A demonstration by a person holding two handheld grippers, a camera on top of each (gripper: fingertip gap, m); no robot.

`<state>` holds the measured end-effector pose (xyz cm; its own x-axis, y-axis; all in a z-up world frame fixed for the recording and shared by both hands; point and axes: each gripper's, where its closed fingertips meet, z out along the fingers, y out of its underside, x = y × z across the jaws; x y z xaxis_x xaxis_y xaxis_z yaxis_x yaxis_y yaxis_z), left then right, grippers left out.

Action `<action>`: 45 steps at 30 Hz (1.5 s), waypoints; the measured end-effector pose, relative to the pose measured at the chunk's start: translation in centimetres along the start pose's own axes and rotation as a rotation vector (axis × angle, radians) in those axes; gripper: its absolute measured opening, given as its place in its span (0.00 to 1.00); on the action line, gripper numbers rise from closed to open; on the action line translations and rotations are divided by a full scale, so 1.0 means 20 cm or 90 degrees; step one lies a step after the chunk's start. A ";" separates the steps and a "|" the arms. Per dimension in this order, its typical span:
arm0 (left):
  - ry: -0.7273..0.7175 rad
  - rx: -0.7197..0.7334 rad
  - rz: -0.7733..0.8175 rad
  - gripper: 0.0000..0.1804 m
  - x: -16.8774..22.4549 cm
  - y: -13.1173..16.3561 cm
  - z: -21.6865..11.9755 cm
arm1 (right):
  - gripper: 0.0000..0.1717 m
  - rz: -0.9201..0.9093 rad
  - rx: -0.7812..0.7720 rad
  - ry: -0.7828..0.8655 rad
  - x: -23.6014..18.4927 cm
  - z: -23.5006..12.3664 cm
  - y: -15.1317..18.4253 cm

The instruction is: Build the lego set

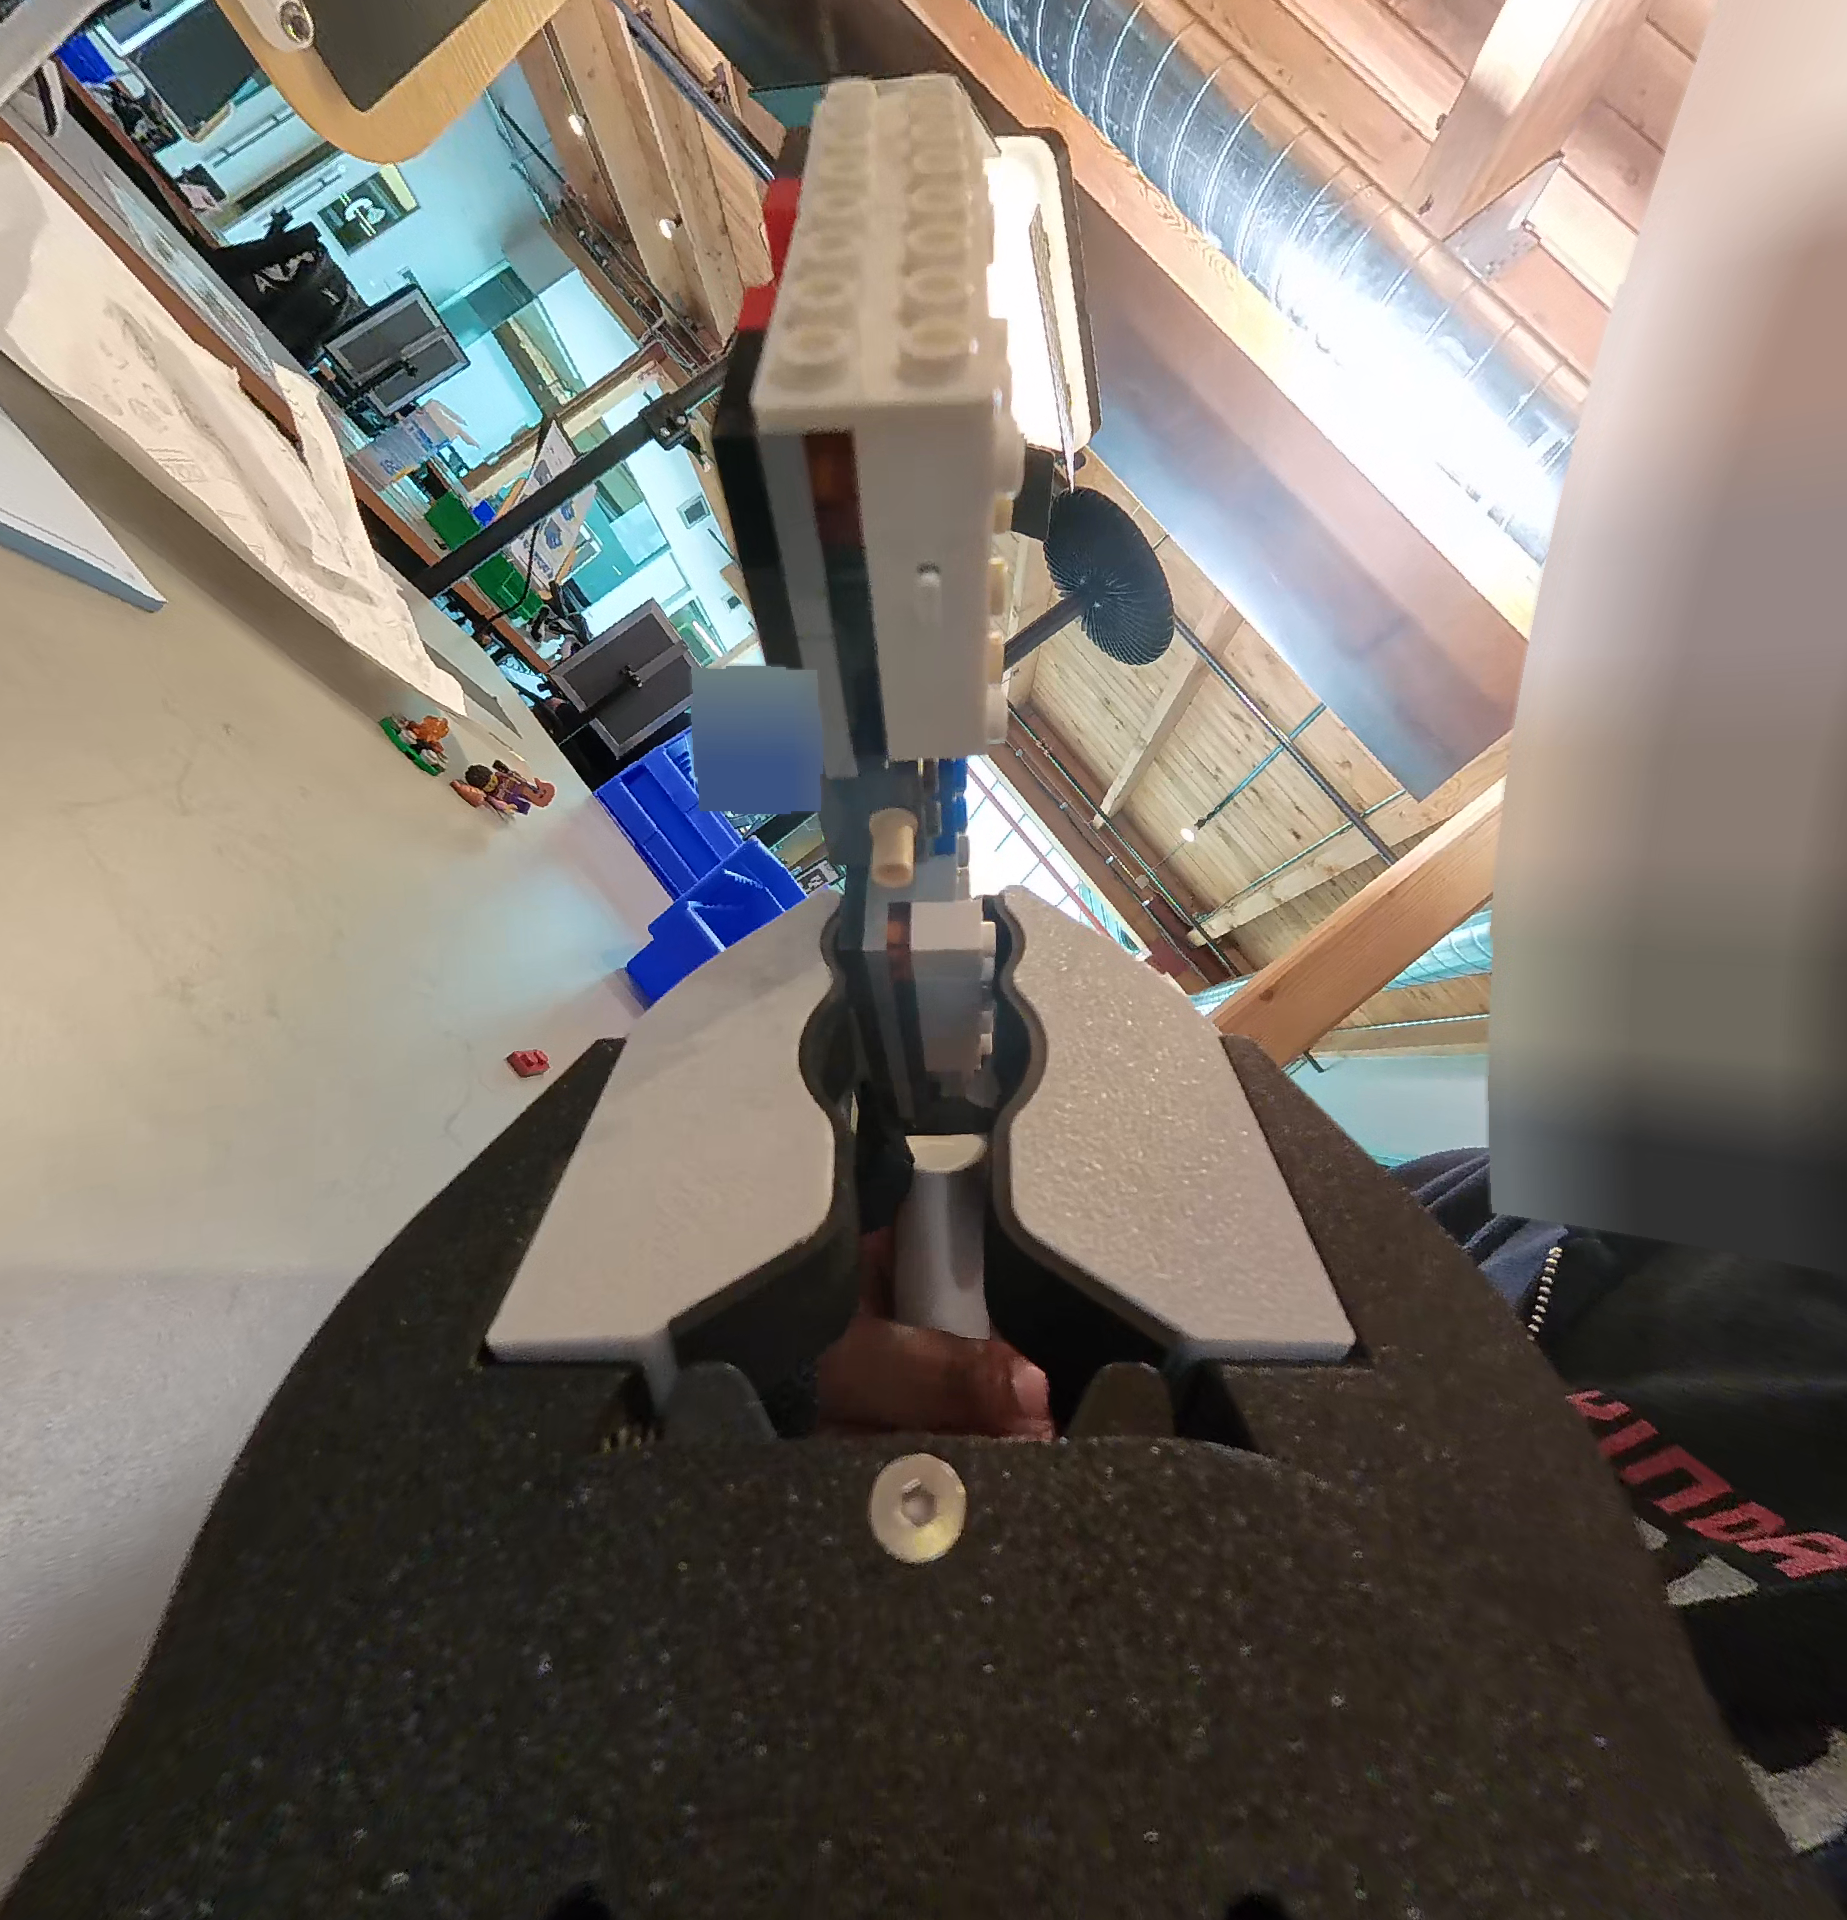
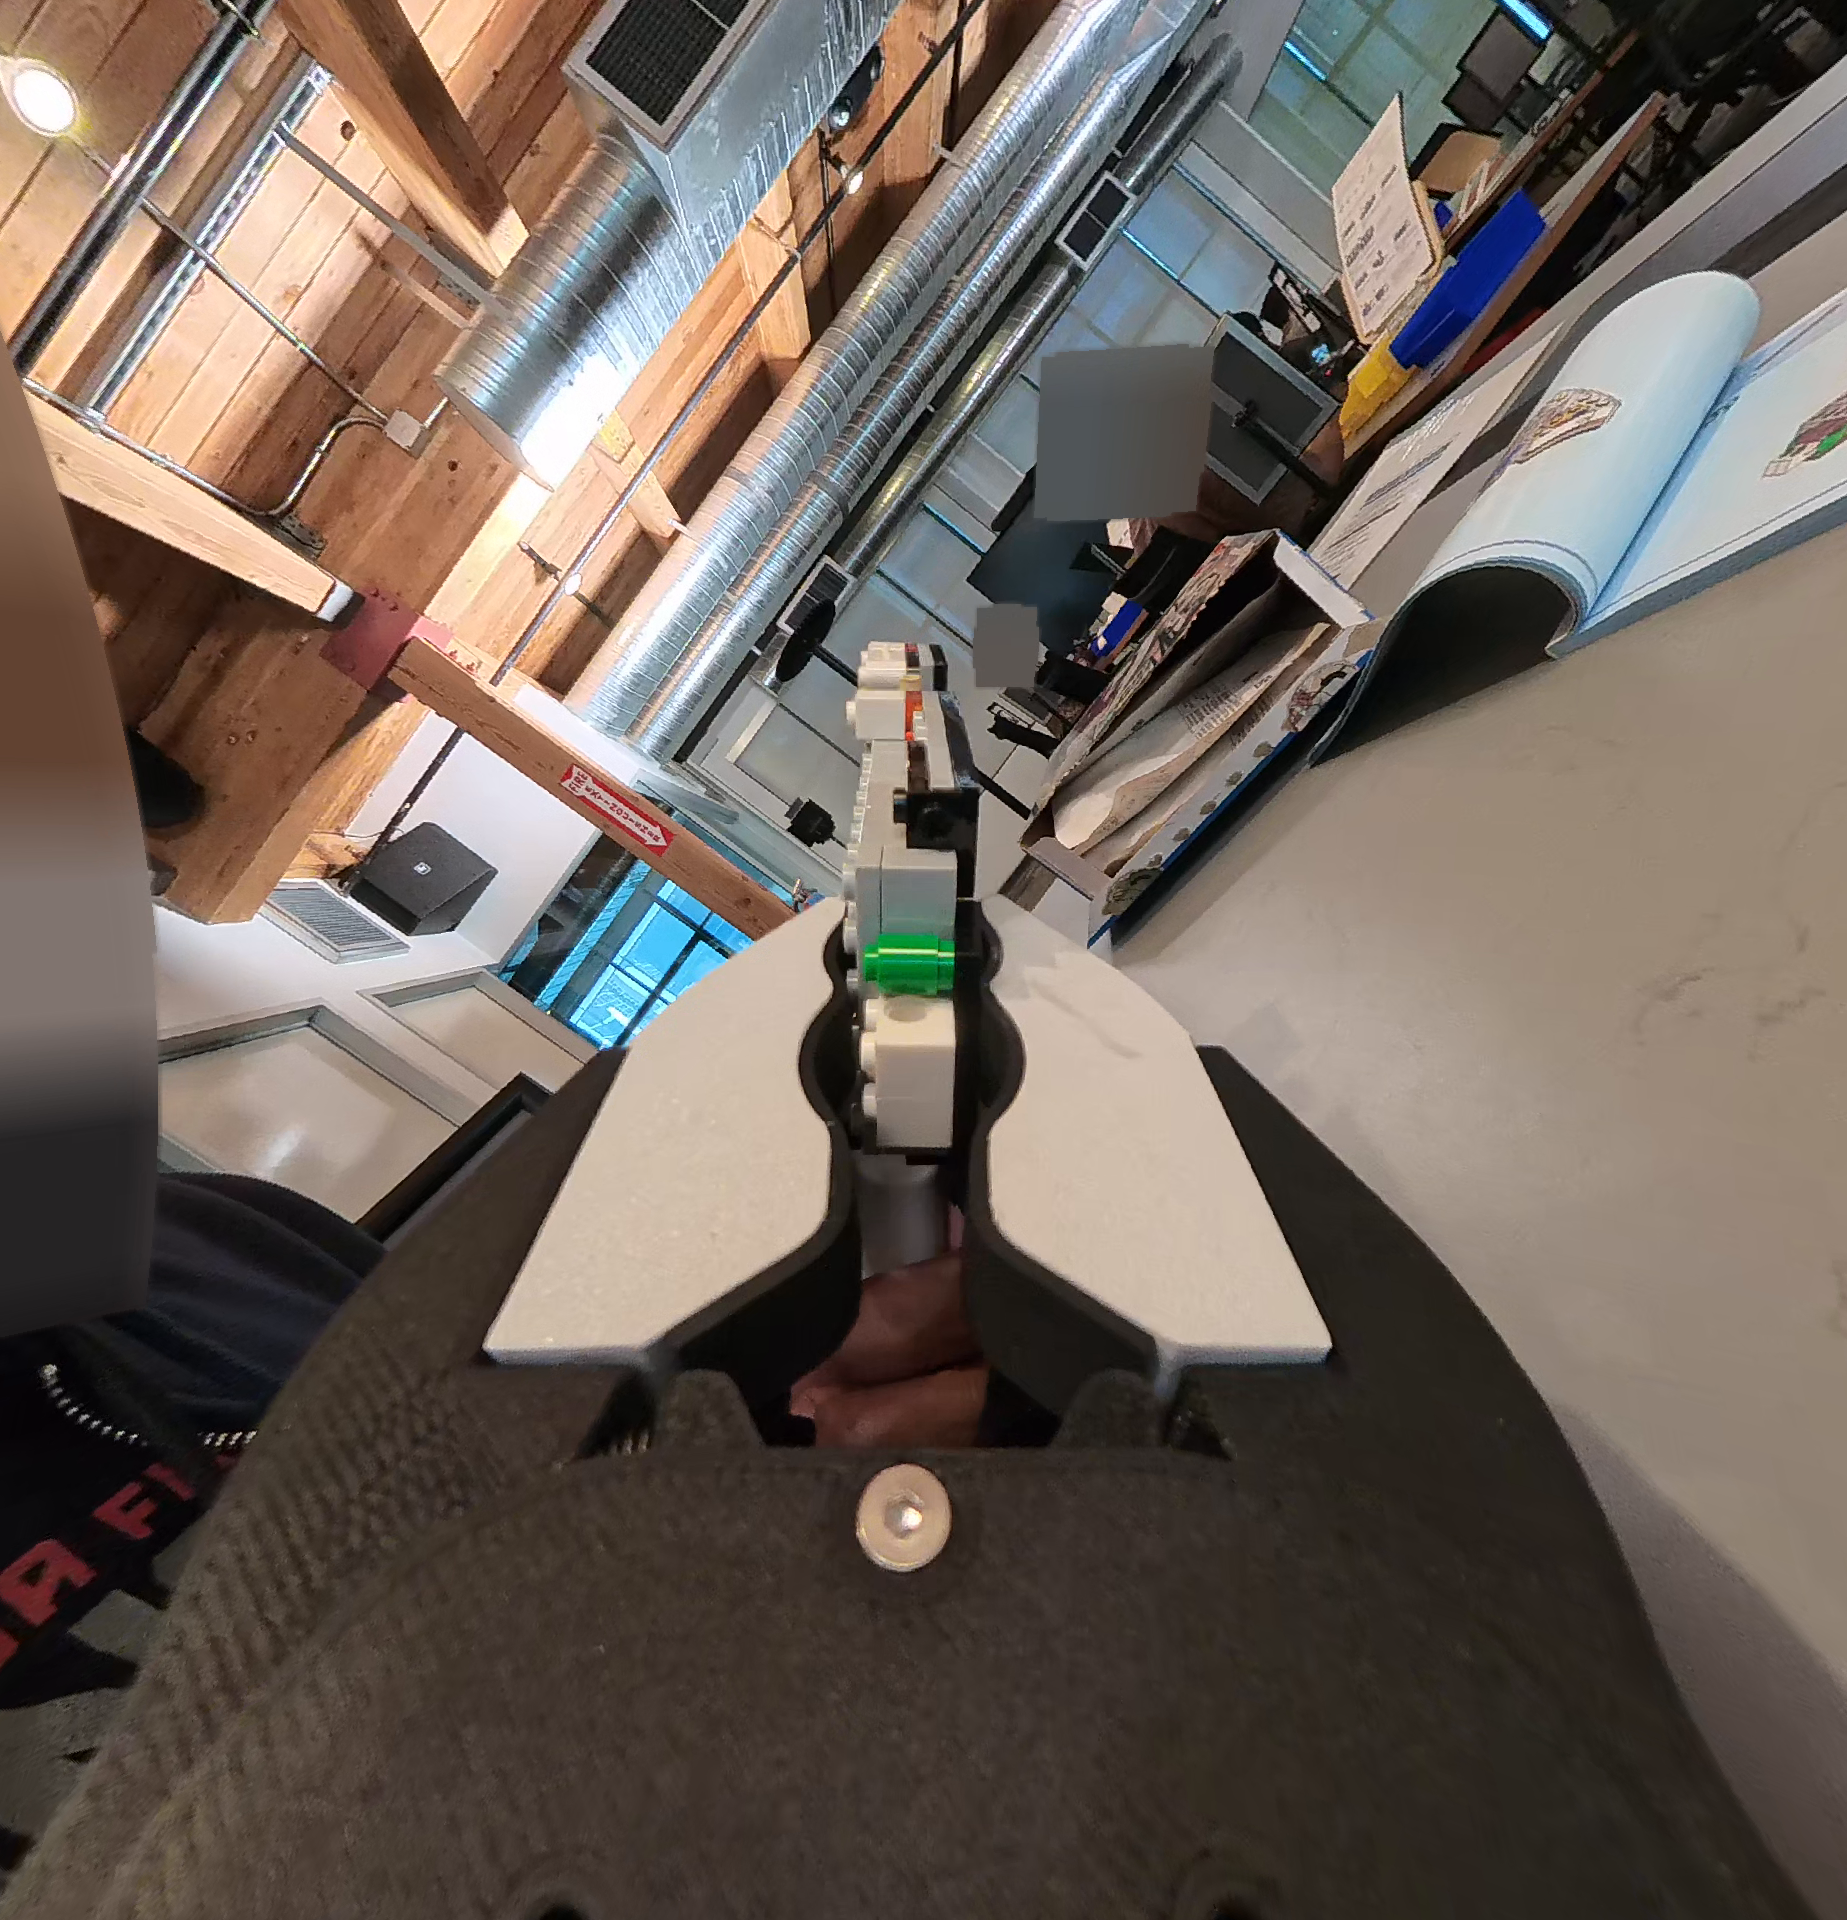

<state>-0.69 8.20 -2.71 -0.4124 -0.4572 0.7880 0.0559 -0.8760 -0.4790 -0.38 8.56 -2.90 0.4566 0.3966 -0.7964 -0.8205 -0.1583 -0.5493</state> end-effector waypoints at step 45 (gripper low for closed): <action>-0.019 -0.015 0.029 0.12 -0.01 0.01 0.00 | 0.11 -0.005 0.020 0.001 0.02 -0.03 -0.02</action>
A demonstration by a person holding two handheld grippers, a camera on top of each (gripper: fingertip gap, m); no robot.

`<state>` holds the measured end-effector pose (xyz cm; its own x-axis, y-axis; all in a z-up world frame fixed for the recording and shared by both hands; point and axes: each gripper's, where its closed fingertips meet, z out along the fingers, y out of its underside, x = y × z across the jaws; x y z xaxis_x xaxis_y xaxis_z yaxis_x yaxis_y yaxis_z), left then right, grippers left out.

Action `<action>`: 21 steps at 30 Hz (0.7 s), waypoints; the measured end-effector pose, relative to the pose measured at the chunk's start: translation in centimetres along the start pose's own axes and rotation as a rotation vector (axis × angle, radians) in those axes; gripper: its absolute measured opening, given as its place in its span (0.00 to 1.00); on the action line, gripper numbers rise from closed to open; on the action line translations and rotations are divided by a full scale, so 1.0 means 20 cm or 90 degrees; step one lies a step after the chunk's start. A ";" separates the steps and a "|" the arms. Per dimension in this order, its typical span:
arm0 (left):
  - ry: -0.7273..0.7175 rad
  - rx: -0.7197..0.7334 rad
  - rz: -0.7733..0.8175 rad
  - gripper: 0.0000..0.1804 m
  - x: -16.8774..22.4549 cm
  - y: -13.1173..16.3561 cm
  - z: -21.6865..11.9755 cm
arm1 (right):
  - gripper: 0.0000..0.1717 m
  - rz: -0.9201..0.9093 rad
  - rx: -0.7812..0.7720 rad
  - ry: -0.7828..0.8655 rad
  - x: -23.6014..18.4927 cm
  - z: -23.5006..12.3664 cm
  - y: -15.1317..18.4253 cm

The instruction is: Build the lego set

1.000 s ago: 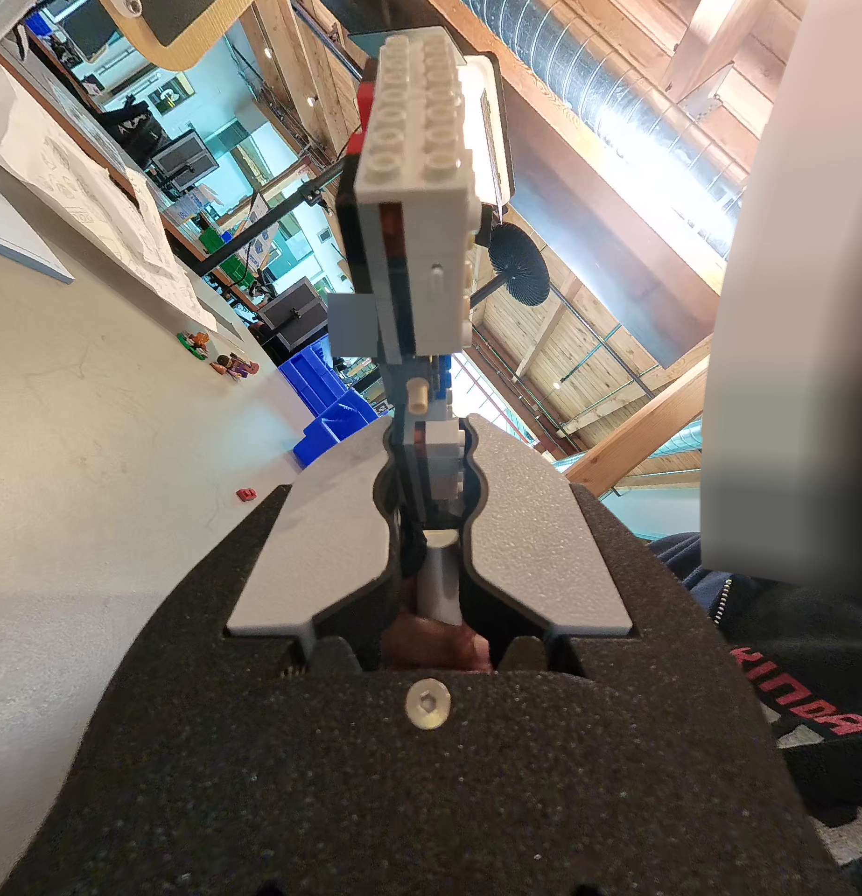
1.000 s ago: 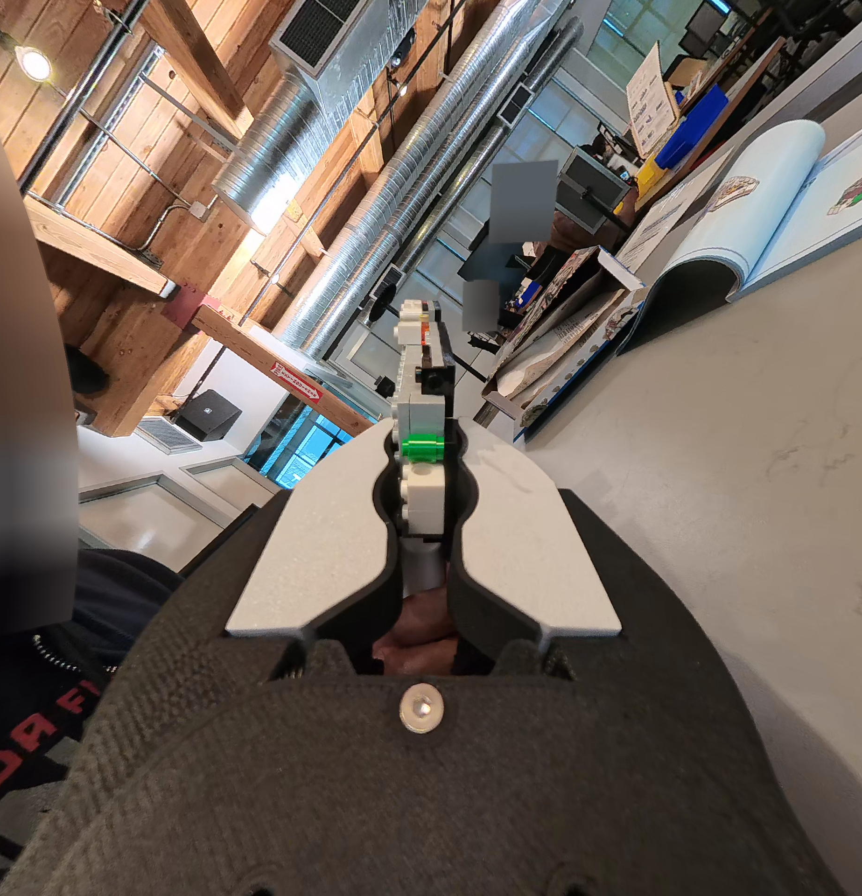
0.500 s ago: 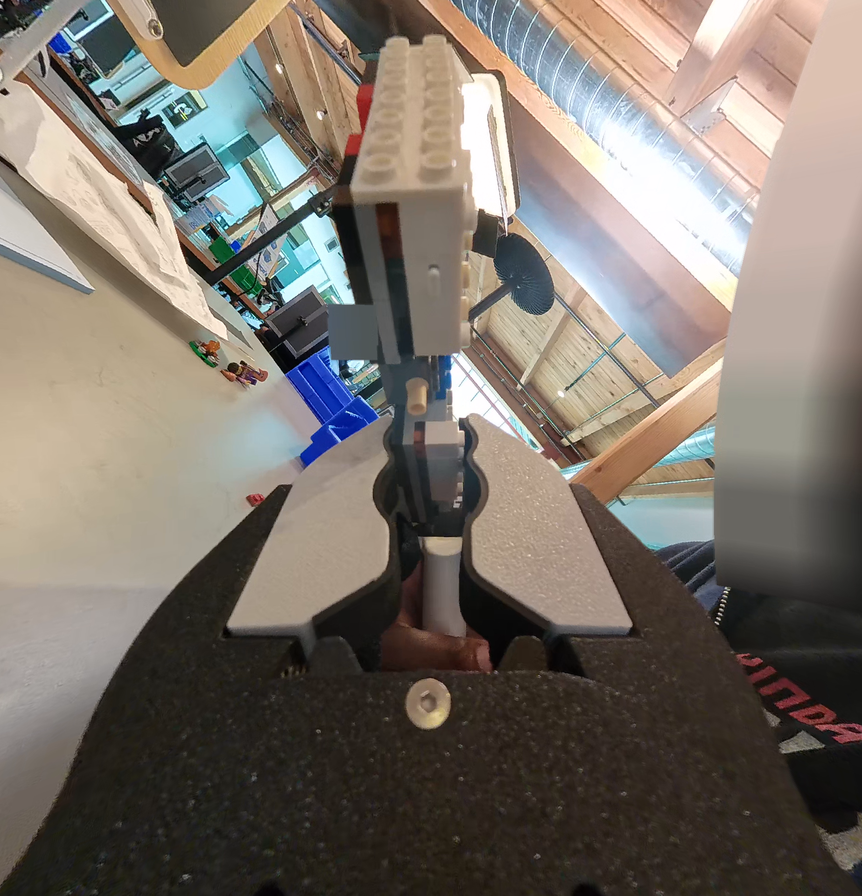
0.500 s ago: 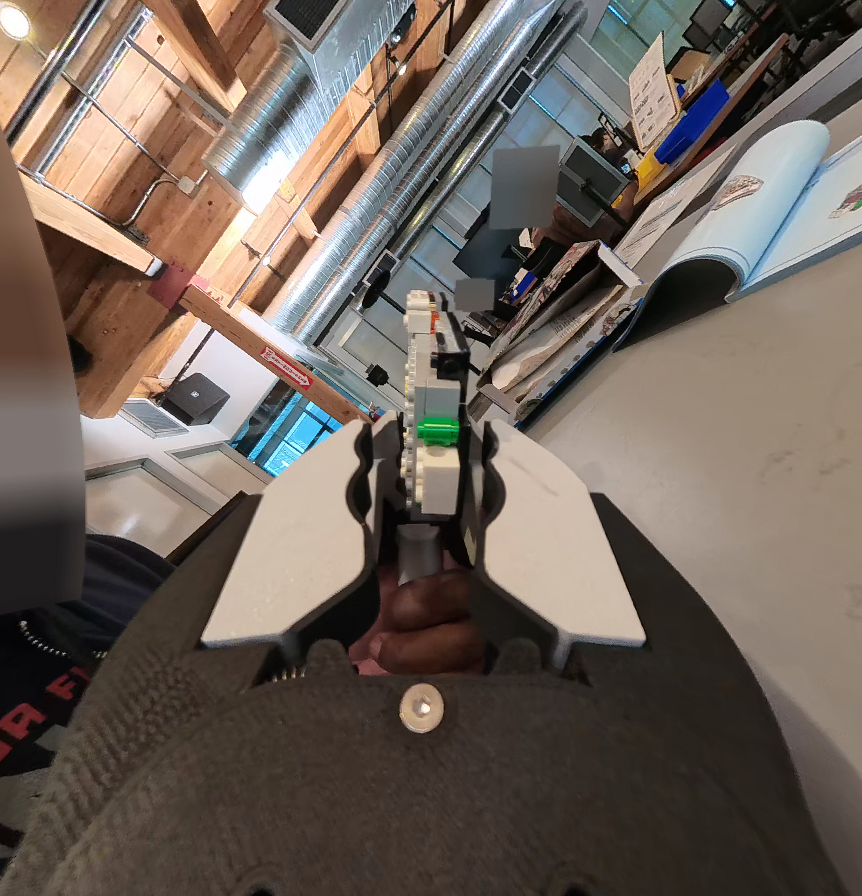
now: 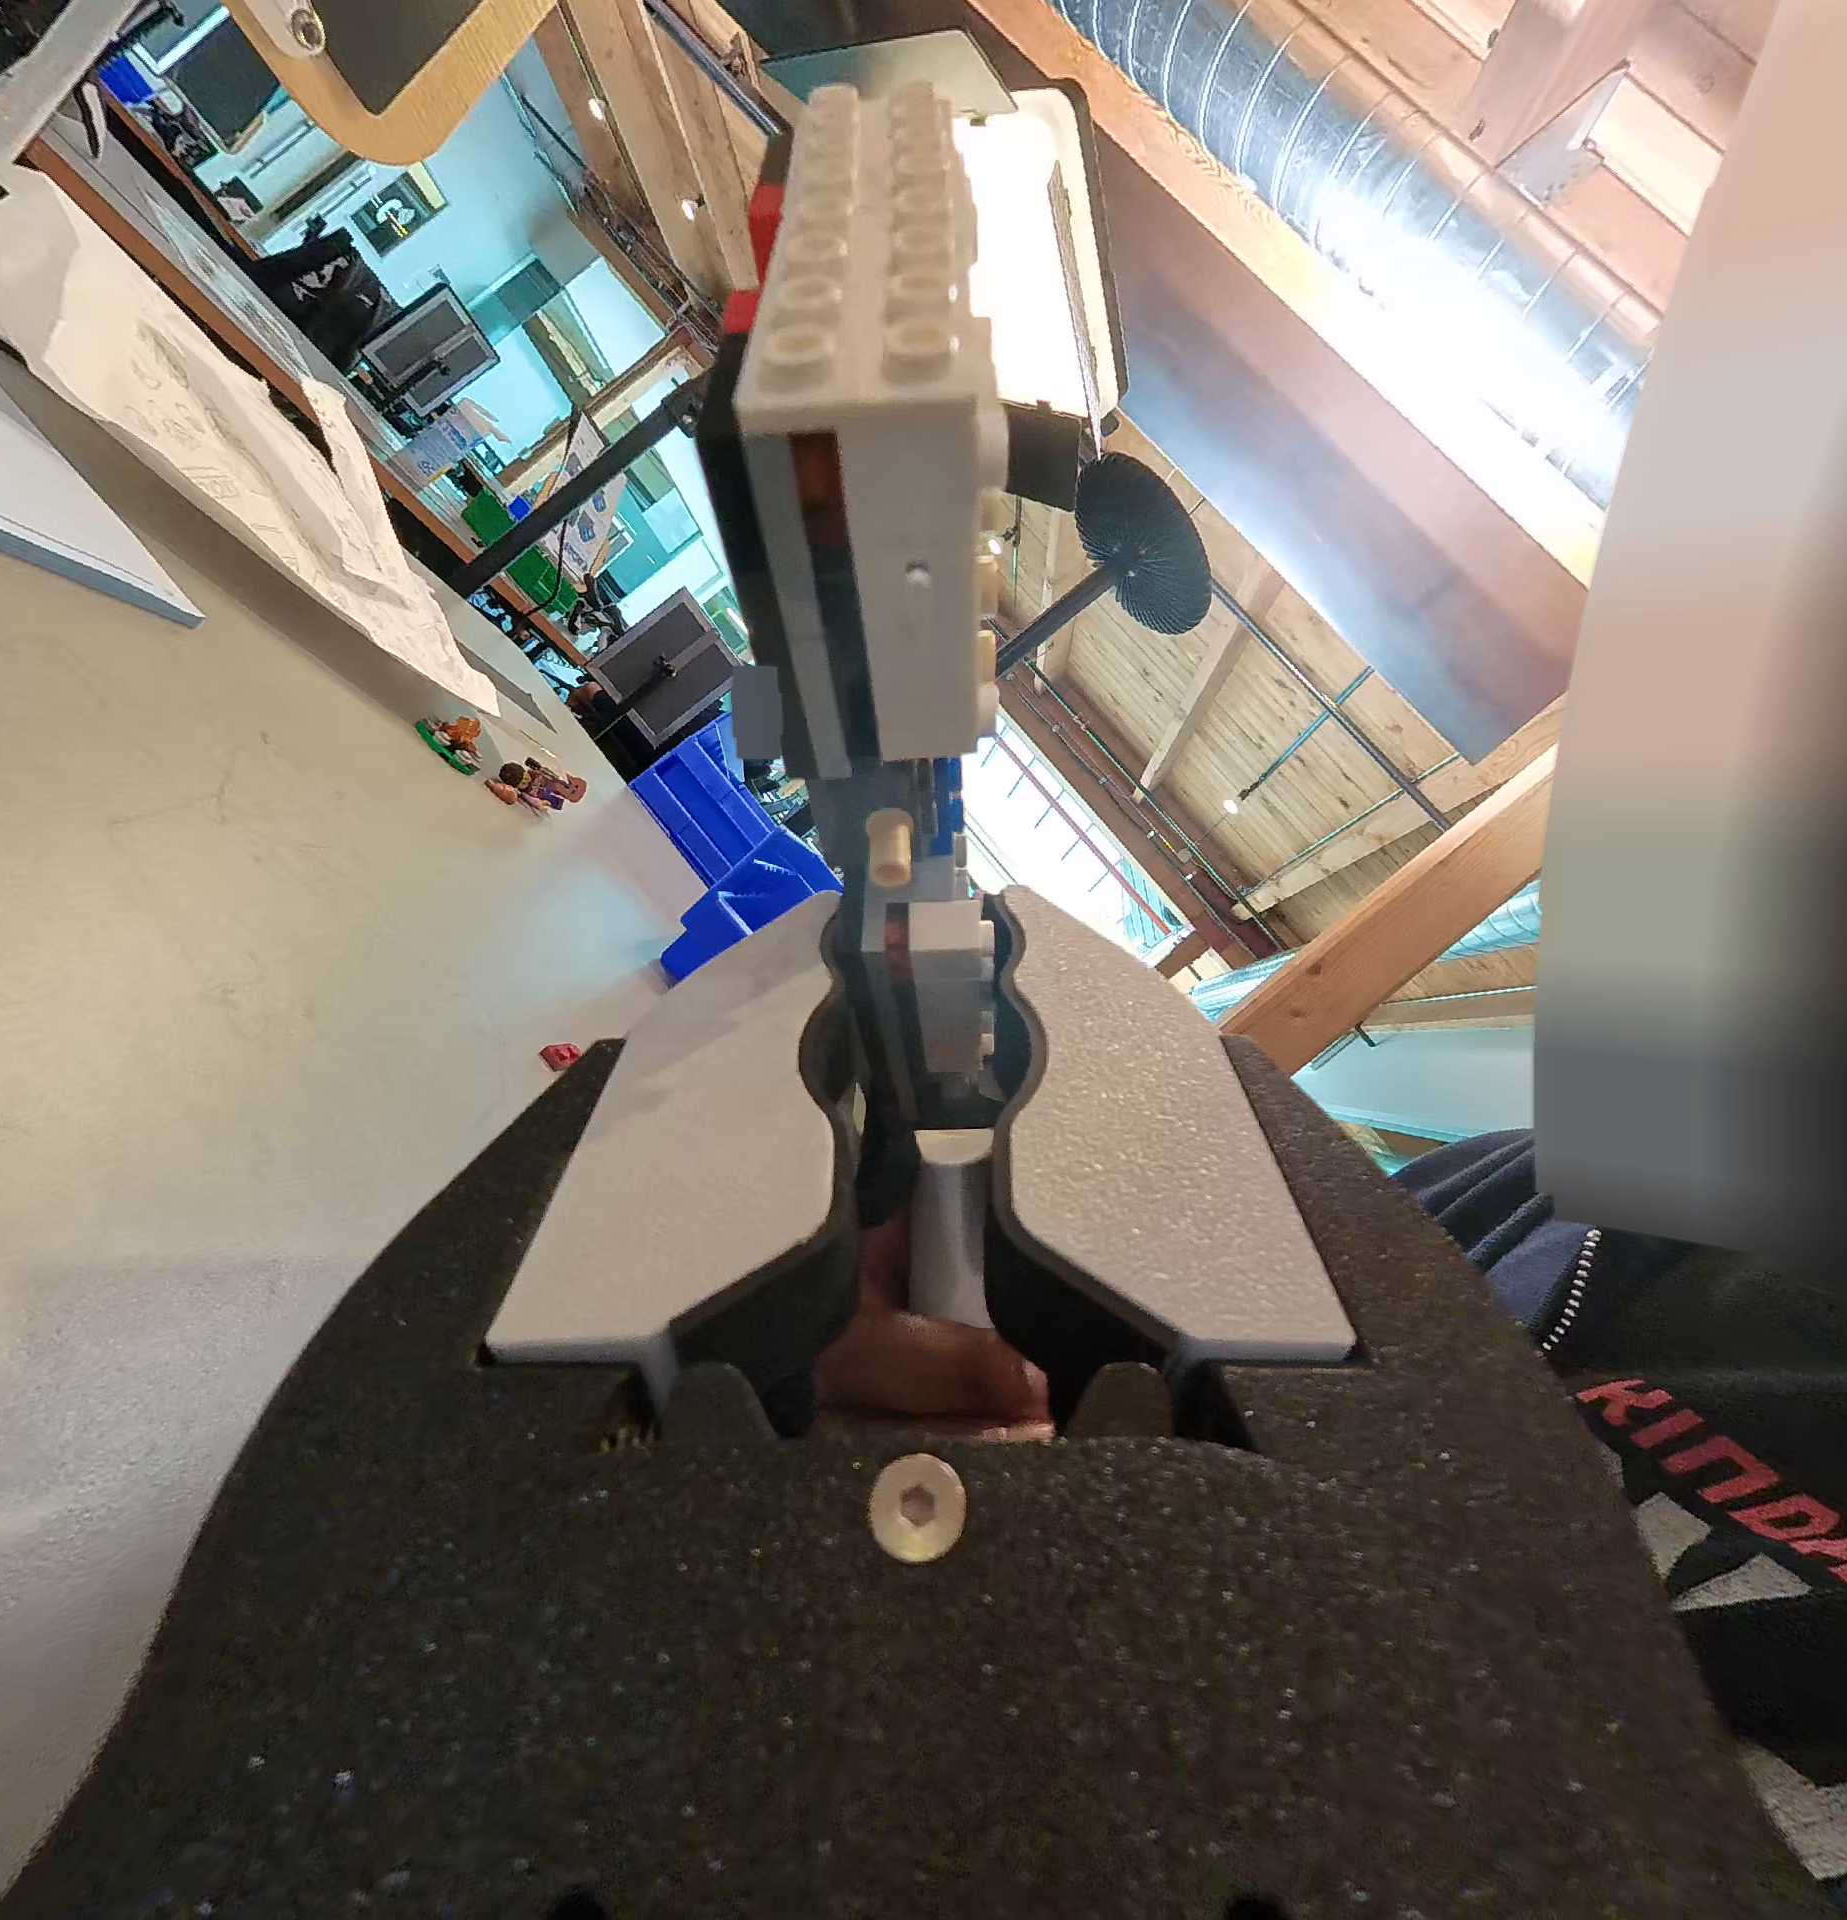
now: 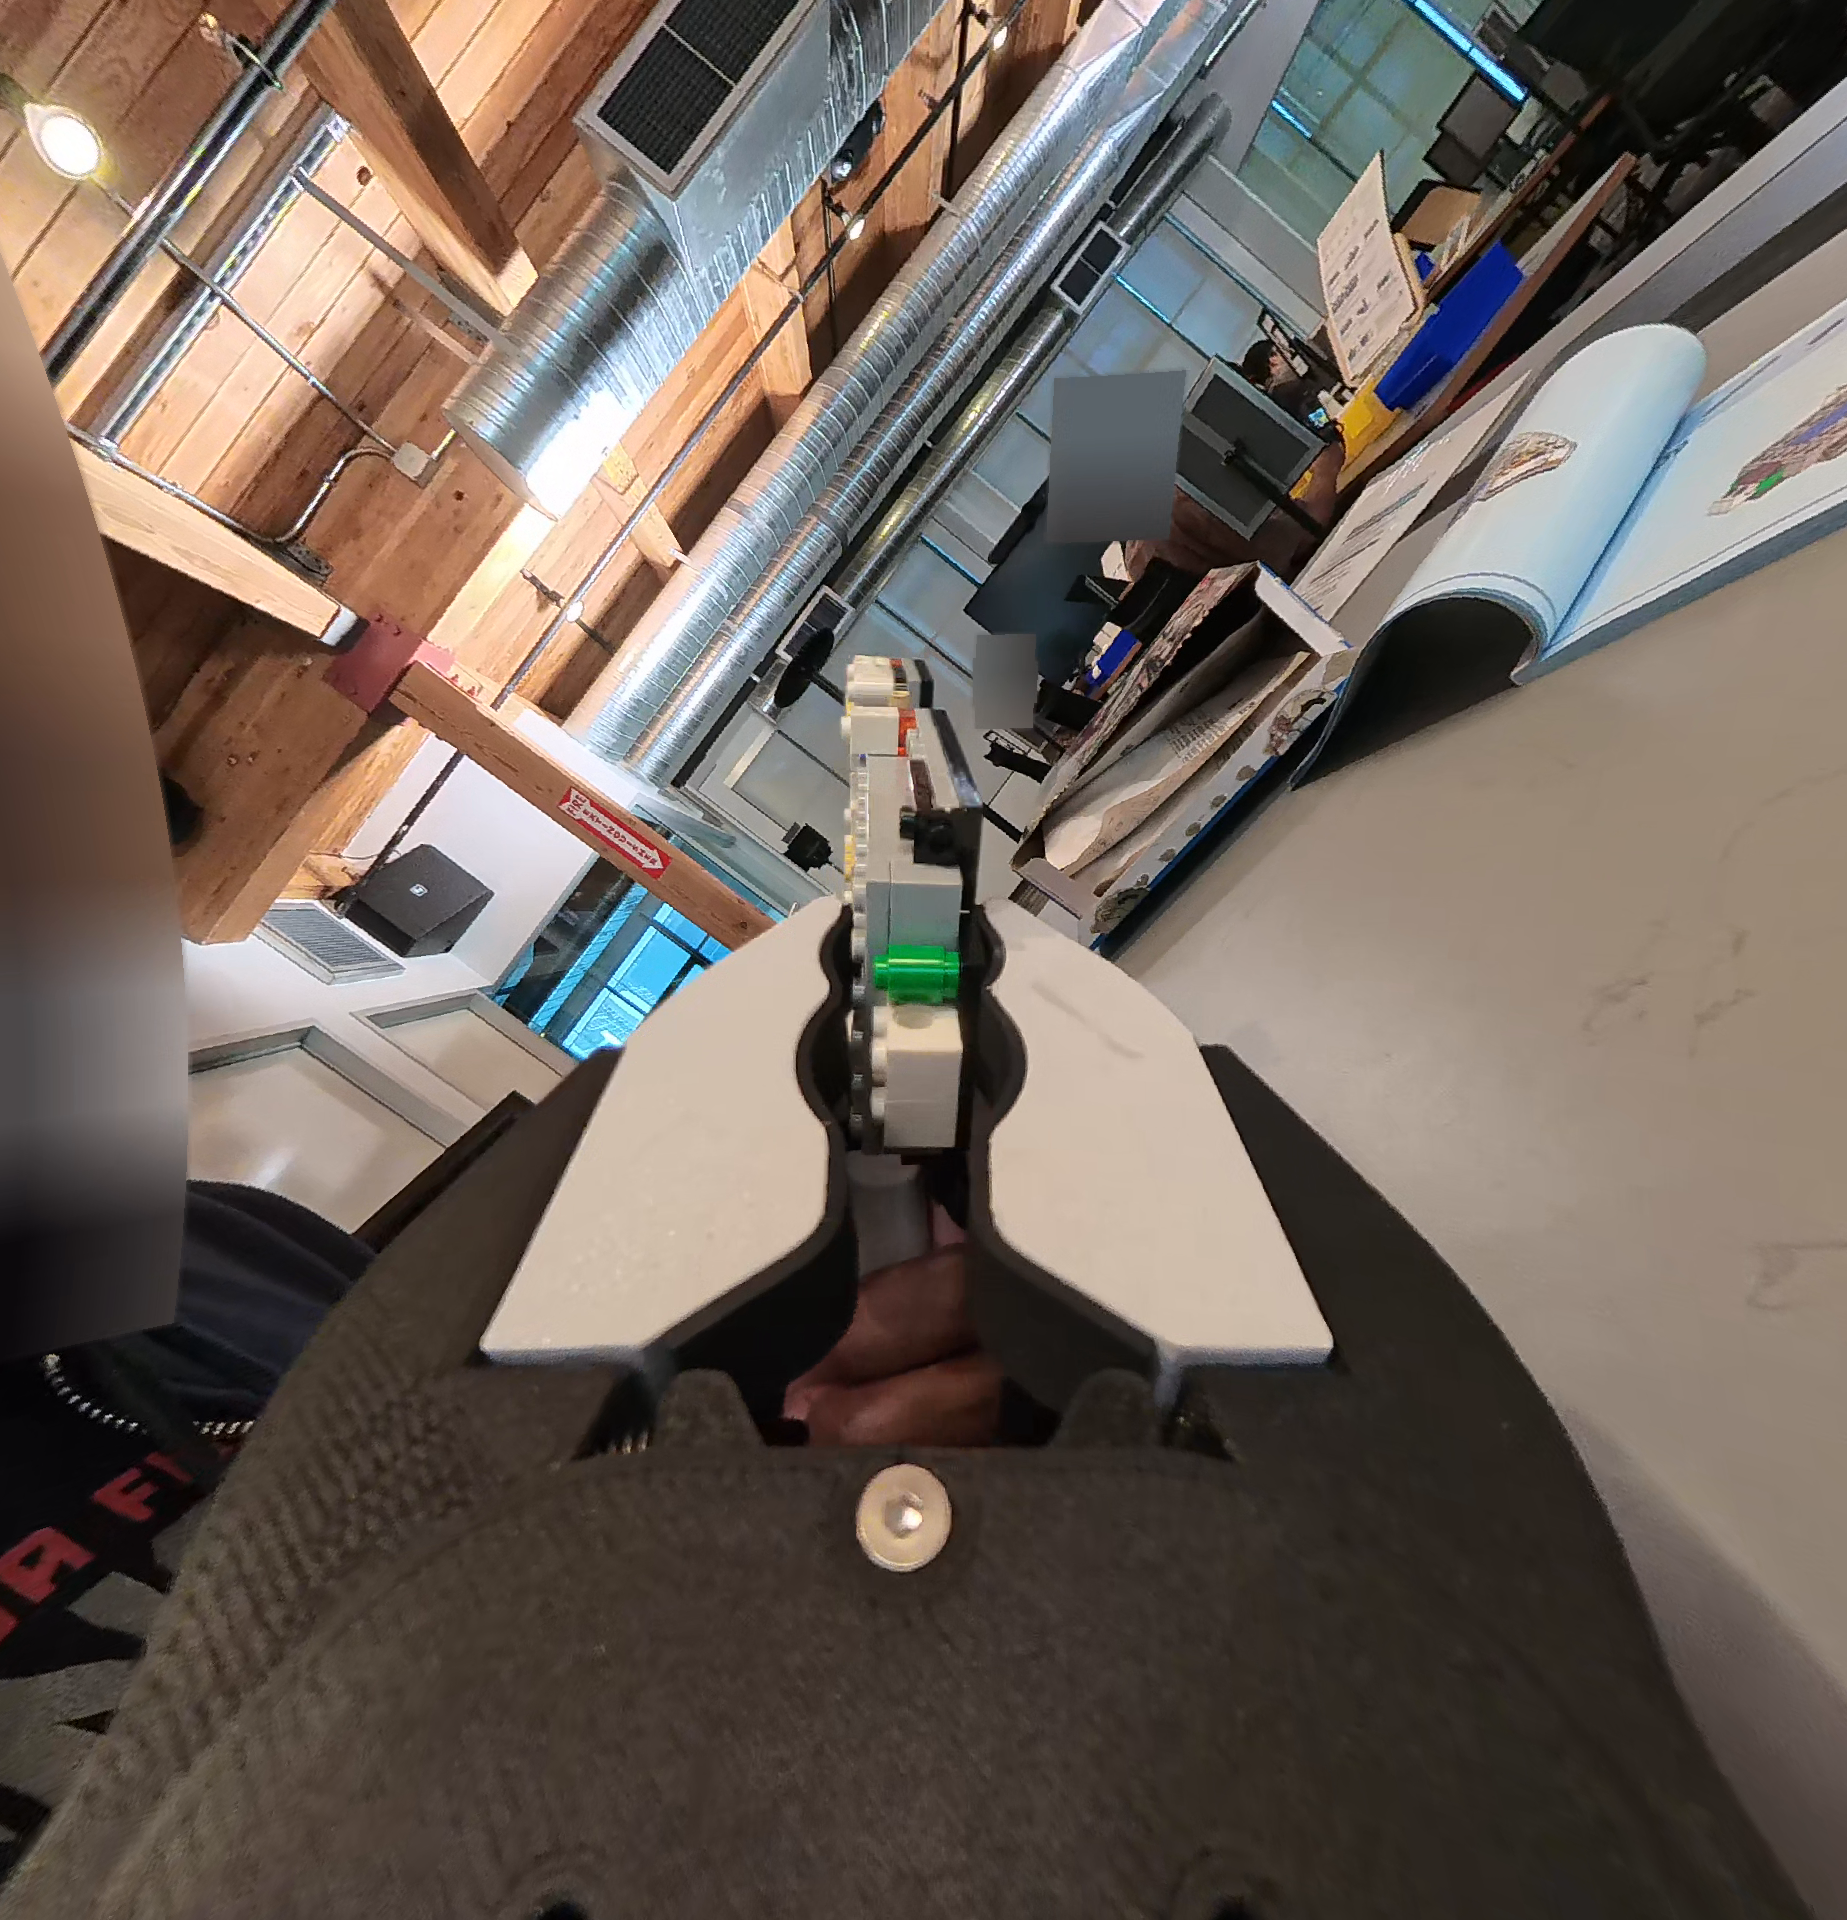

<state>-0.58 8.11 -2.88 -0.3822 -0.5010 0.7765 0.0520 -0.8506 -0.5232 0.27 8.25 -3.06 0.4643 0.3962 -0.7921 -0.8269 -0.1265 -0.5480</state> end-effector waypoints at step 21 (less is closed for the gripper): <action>-0.009 0.024 -0.007 0.12 -0.02 -0.03 -0.01 | 0.22 -0.013 0.008 0.011 0.01 -0.01 0.00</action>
<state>-0.63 8.76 -2.93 -0.3694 -0.4936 0.7873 0.0822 -0.8613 -0.5015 0.42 8.12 -3.31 0.4869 0.3831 -0.7849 -0.8209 -0.1063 -0.5611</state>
